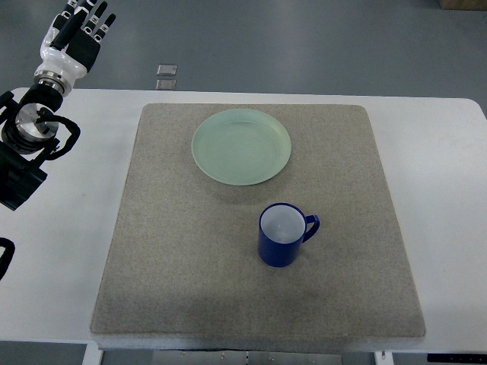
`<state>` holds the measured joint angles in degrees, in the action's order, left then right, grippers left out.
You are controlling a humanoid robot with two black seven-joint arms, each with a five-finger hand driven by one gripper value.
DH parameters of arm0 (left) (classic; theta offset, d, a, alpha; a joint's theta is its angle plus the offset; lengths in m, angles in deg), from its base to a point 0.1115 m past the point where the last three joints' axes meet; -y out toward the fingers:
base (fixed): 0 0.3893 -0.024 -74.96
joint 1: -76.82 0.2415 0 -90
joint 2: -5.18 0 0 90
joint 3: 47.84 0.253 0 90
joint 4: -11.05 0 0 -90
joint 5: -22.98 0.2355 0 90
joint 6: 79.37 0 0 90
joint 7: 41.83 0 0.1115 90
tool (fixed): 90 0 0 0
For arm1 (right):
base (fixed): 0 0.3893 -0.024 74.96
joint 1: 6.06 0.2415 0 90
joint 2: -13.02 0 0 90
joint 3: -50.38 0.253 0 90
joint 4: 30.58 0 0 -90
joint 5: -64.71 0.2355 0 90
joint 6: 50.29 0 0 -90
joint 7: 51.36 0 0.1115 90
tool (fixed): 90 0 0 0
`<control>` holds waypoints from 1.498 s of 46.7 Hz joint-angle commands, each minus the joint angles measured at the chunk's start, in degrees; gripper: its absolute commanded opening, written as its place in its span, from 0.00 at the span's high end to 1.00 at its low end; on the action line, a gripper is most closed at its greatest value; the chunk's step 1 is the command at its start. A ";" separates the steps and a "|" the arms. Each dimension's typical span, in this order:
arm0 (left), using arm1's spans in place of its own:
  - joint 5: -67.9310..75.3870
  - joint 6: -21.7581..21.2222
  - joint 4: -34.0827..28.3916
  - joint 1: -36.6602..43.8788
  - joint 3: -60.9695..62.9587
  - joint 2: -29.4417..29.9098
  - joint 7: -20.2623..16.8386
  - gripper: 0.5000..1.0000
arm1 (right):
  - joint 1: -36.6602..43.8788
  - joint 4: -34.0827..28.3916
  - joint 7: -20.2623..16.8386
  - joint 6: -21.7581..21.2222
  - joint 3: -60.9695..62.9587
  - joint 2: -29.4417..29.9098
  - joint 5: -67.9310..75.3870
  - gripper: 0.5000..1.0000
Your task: Place cup left of plate with left hand
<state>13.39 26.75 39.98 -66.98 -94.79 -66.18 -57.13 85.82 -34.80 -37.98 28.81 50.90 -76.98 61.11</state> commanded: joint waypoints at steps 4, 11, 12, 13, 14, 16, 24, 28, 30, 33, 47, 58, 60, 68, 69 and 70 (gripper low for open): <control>0.01 -0.21 -0.10 0.01 0.54 0.00 0.00 0.01 | -0.03 0.00 -0.02 0.00 0.00 0.00 0.00 0.14; 0.01 -0.21 0.43 -0.34 2.30 0.00 0.00 0.01 | 0.05 0.00 0.07 0.00 0.00 0.00 0.00 0.14; 0.10 -0.21 0.43 -0.43 2.39 0.00 0.00 0.01 | 0.05 0.00 0.07 0.00 0.00 0.00 0.00 0.14; 0.10 -0.21 0.43 -0.43 2.39 0.00 0.09 0.01 | 0.05 0.00 -0.02 0.00 0.00 0.00 0.00 0.14; 0.10 -0.21 0.43 -0.43 2.39 0.00 0.09 0.01 | 0.05 0.00 0.07 0.00 0.00 0.00 0.00 0.14; 0.19 -0.21 0.69 -0.61 2.48 0.00 0.09 0.01 | 0.05 0.00 -0.02 0.00 0.00 0.00 0.00 0.14; 3.61 -0.21 5.43 -1.31 5.37 0.61 0.18 0.01 | 0.05 0.00 -0.02 0.00 0.00 0.00 0.00 0.14; 5.81 -0.21 7.89 -1.92 7.48 0.88 0.18 0.01 | 0.05 0.00 0.07 0.00 0.00 0.00 0.00 0.14; 6.60 -0.21 9.12 -2.19 8.27 0.97 0.18 0.01 | 0.05 0.00 0.07 0.00 0.00 0.00 0.00 0.14; 7.22 -0.04 11.67 -2.36 9.59 1.05 0.18 0.01 | -0.03 0.00 -0.02 0.00 0.00 0.00 0.00 0.14; 10.64 0.75 22.57 -4.03 23.47 7.20 0.18 0.01 | -0.03 0.00 -0.02 0.00 0.00 0.00 0.00 0.14; 13.28 0.75 29.51 -3.95 29.19 10.81 0.09 0.01 | 0.05 0.00 -0.02 0.00 0.00 0.00 0.00 0.14; 13.81 0.84 30.83 -3.86 30.33 11.42 0.09 0.01 | 0.05 0.00 -0.02 0.00 0.00 0.00 0.00 0.14; 19.51 4.09 34.79 -3.42 31.57 13.80 0.09 0.01 | 0.05 0.00 0.07 0.00 0.00 0.00 0.00 0.14; 20.22 4.62 35.05 -3.33 31.57 13.97 0.09 0.01 | 0.05 0.00 -0.02 0.00 0.00 0.00 0.00 0.14; 21.01 5.06 35.23 -2.98 31.57 14.15 0.00 0.01 | -0.03 0.00 -0.02 0.00 0.00 0.00 0.00 0.14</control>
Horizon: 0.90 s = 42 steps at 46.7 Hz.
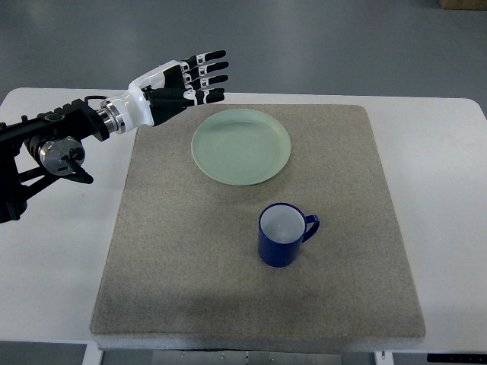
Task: Place cup left of plate with left hand
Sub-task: 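Swing the left hand out over the mat past the green plate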
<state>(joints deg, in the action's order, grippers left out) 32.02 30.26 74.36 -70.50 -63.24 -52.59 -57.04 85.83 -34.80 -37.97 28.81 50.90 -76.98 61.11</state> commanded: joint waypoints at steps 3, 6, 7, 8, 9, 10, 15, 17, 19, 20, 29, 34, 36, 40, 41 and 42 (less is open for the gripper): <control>4.49 3.21 1.02 1.33 0.02 1.00 0.01 0.01 | -0.04 0.00 0.05 0.00 0.00 0.00 0.00 0.14; 6.86 5.14 1.11 1.86 0.02 1.53 0.01 0.01 | -0.04 0.00 -0.03 0.00 0.00 0.00 0.00 0.14; 7.65 5.85 1.11 1.95 0.02 1.70 0.01 0.01 | 0.05 0.00 0.05 0.00 0.00 0.00 0.00 0.14; 8.36 6.46 1.11 2.04 0.02 1.88 0.01 0.01 | -0.04 0.00 -0.03 0.00 0.00 0.00 0.00 0.14; 9.06 7.17 1.11 2.04 0.02 2.14 0.01 0.01 | -0.04 0.00 -0.03 0.00 0.00 0.00 0.00 0.14; 9.59 7.78 1.11 2.12 0.02 2.32 0.01 0.01 | 0.05 0.00 0.05 0.00 0.00 0.00 0.00 0.14; 11.35 10.95 1.11 2.21 0.02 3.72 -0.08 0.01 | -0.04 0.00 -0.03 0.00 0.00 0.00 0.00 0.14; 12.05 12.26 1.11 2.21 0.02 3.99 -0.08 0.01 | -0.04 0.00 0.05 0.00 0.00 0.00 0.00 0.14; 12.76 13.67 1.11 2.21 0.02 4.51 -0.08 0.01 | 0.05 0.00 0.05 0.00 0.00 0.00 0.00 0.14; 13.11 14.37 1.11 2.30 0.02 4.95 -0.08 0.01 | -0.04 0.00 0.05 0.00 0.00 0.00 0.00 0.14; 14.34 15.37 0.93 3.79 0.02 5.22 0.01 0.01 | -0.04 0.00 -0.03 0.00 0.00 0.00 0.00 0.14; 16.01 15.37 1.02 4.41 -0.07 4.08 0.01 0.01 | -0.04 0.00 -0.03 0.00 0.00 0.00 0.00 0.14; 16.36 15.37 0.93 4.59 -0.07 3.11 0.01 0.01 | -0.04 0.00 -0.03 0.00 0.00 0.00 0.00 0.14; 16.71 15.37 0.84 4.76 0.02 1.18 0.01 0.01 | 0.05 0.00 -0.03 0.00 0.00 0.00 0.00 0.14; 16.98 15.37 0.76 4.76 0.02 0.57 0.01 0.01 | 0.05 0.00 -0.03 0.00 0.00 0.00 0.00 0.14; 17.33 15.37 0.67 4.85 0.02 0.04 0.01 0.01 | -0.04 0.00 -0.03 0.00 0.00 0.00 0.00 0.14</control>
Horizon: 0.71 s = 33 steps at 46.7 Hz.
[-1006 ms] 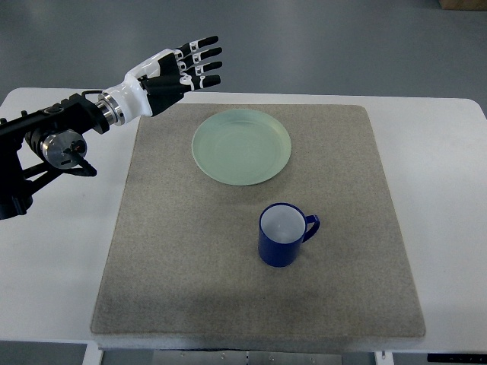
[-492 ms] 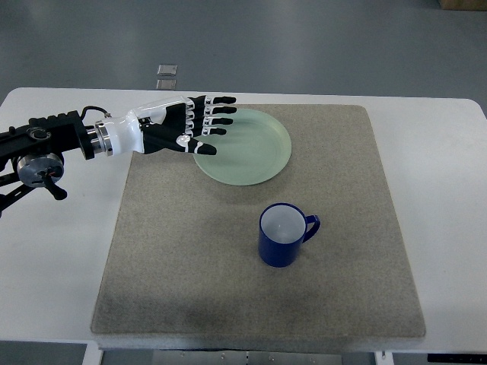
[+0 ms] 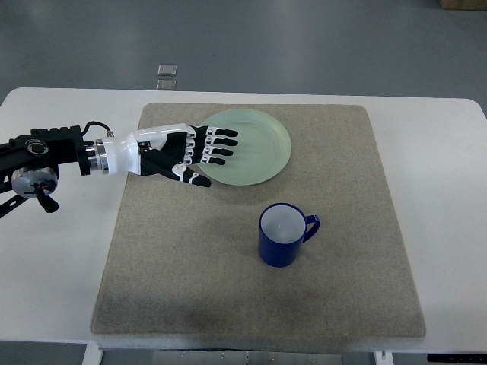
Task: Place cup left of plate with left hand
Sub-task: 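Swing the left hand out over the mat past the green plate, then lower the left hand beside the blue mug, fingers around its body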
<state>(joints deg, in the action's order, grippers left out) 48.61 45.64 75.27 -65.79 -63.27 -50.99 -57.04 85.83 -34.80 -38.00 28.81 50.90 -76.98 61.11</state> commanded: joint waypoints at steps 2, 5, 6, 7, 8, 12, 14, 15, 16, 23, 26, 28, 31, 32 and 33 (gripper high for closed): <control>1.53 -0.01 -0.24 0.75 0.05 -2.79 0.00 0.01 | -0.05 0.00 0.00 0.00 0.00 0.00 0.00 0.14; 3.46 -0.01 -0.33 1.63 0.05 -4.46 0.00 0.01 | -0.05 0.00 0.00 0.00 0.00 0.00 0.00 0.14; 4.07 -0.01 -0.41 1.90 -0.04 -4.90 0.00 0.01 | -0.05 0.00 0.00 0.00 0.00 0.00 0.00 0.14; 4.78 -0.01 -0.41 2.16 -0.04 -5.43 0.00 0.01 | -0.05 0.00 0.00 0.00 0.00 0.00 0.00 0.14; 5.31 -0.01 -0.41 2.34 -0.04 -5.78 0.00 0.01 | 0.04 0.00 0.00 0.00 0.00 0.00 0.00 0.14; 6.89 -0.01 -0.94 3.13 -0.13 -7.28 0.00 0.01 | -0.05 0.00 0.08 0.00 0.00 0.00 0.00 0.14; 7.24 -0.01 -1.38 3.22 -0.22 -7.89 0.00 0.01 | -0.05 0.00 0.00 0.00 0.00 0.00 0.00 0.14; 7.24 -0.01 -1.64 3.22 -0.22 -8.24 0.00 0.01 | -0.05 0.00 0.00 0.00 0.00 0.00 0.00 0.14; 7.24 -0.01 -1.91 3.22 -0.31 -8.42 0.00 0.01 | -0.05 0.00 0.08 0.00 0.00 0.00 0.00 0.14; 7.24 -0.01 -2.61 3.31 -0.57 -9.13 0.00 0.01 | 0.04 0.00 0.00 0.00 0.00 0.00 0.00 0.14; 7.24 -0.01 -2.70 3.39 -0.48 -9.83 0.00 0.01 | -0.04 0.00 0.08 0.00 0.00 0.00 0.00 0.14; 7.24 -0.01 -2.70 3.57 -0.48 -10.09 -0.09 0.01 | 0.04 0.00 0.08 0.00 0.00 0.00 0.00 0.14; 7.68 -0.01 -2.87 4.01 -0.66 -10.44 -0.09 0.01 | 0.04 0.00 0.08 0.00 0.00 0.00 0.00 0.14; 7.94 -0.01 -3.05 4.10 -0.83 -10.79 -0.09 0.01 | -0.04 0.00 0.08 0.00 0.00 0.00 0.00 0.14; 8.03 -0.01 -3.40 4.10 -0.92 -11.15 -0.18 0.01 | -0.05 0.00 0.00 0.00 0.00 0.00 0.00 0.14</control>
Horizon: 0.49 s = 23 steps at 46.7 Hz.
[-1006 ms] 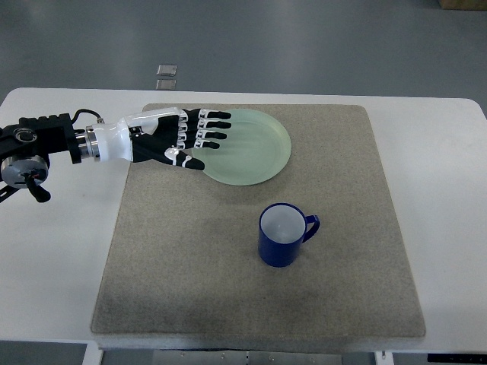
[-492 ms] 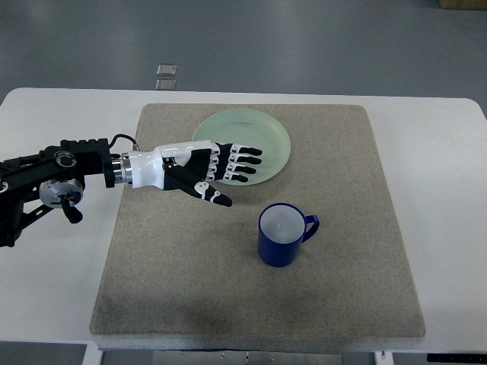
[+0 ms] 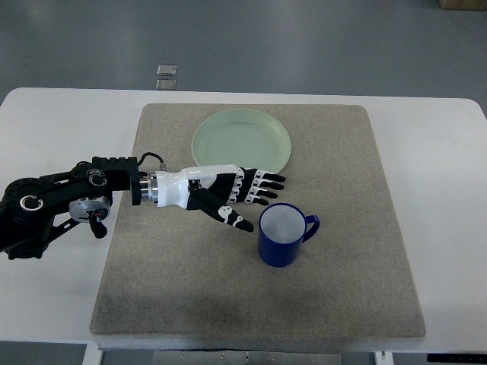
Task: Place cup left of plate with left hand
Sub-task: 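Lower the left hand beside the blue mug, fingers around its body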
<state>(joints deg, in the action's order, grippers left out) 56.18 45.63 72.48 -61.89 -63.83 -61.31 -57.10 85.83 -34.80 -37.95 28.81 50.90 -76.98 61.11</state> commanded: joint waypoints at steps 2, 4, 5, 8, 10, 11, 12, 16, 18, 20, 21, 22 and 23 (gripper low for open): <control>0.55 0.00 -1.05 0.29 -0.35 -1.44 -0.20 0.01 | -0.04 0.00 -0.06 0.00 0.00 0.00 0.00 0.14; 0.64 0.00 -1.31 0.29 -0.35 -1.71 -0.55 0.01 | -0.04 0.00 -0.05 0.00 0.00 0.00 0.00 0.14; 0.73 0.00 -1.40 0.29 -0.35 -1.71 -0.90 0.01 | 0.05 0.00 -0.06 0.00 0.00 0.00 0.00 0.14; 0.73 0.00 -1.49 0.37 -0.35 -1.80 -2.13 0.02 | 0.05 0.00 -0.06 0.00 0.00 0.00 0.00 0.14; 0.73 0.00 -1.49 0.55 -0.35 -1.80 -3.01 0.02 | 0.05 0.00 0.03 0.00 0.00 0.00 0.00 0.14; 0.73 0.00 -1.49 0.64 -0.35 -1.80 -3.44 0.02 | -0.04 0.00 0.03 0.00 0.00 0.00 0.00 0.14; 0.64 0.00 -1.49 0.64 -0.35 -1.88 -3.97 0.02 | 0.05 0.00 0.03 0.00 0.00 0.00 0.00 0.14; 0.73 0.00 -1.49 0.73 -0.35 -1.97 -5.47 0.02 | -0.04 0.00 0.03 0.00 0.00 0.00 0.00 0.14; 0.73 0.00 -1.40 0.99 -0.27 -2.06 -5.47 0.02 | -0.04 0.00 0.03 0.00 0.00 0.00 0.00 0.14; 0.82 0.00 -1.40 1.51 -0.27 -2.41 -5.47 0.02 | -0.04 0.00 -0.06 0.00 0.00 0.00 0.00 0.14; 0.82 0.00 -1.49 1.69 -0.27 -2.67 -5.47 0.02 | -0.04 0.00 -0.06 0.00 0.00 0.00 0.00 0.14; 0.82 -0.02 -1.49 1.87 -0.27 -2.85 -5.47 0.02 | -0.04 0.00 0.03 0.00 0.00 0.00 0.00 0.14; 0.82 -0.10 -1.49 1.87 -0.27 -2.85 -5.47 0.02 | -0.04 0.00 -0.05 0.00 0.00 0.00 0.00 0.14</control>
<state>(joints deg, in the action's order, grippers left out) 56.96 45.62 71.00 -60.40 -64.14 -63.76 -62.56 85.80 -34.80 -37.97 28.81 50.90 -76.98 61.11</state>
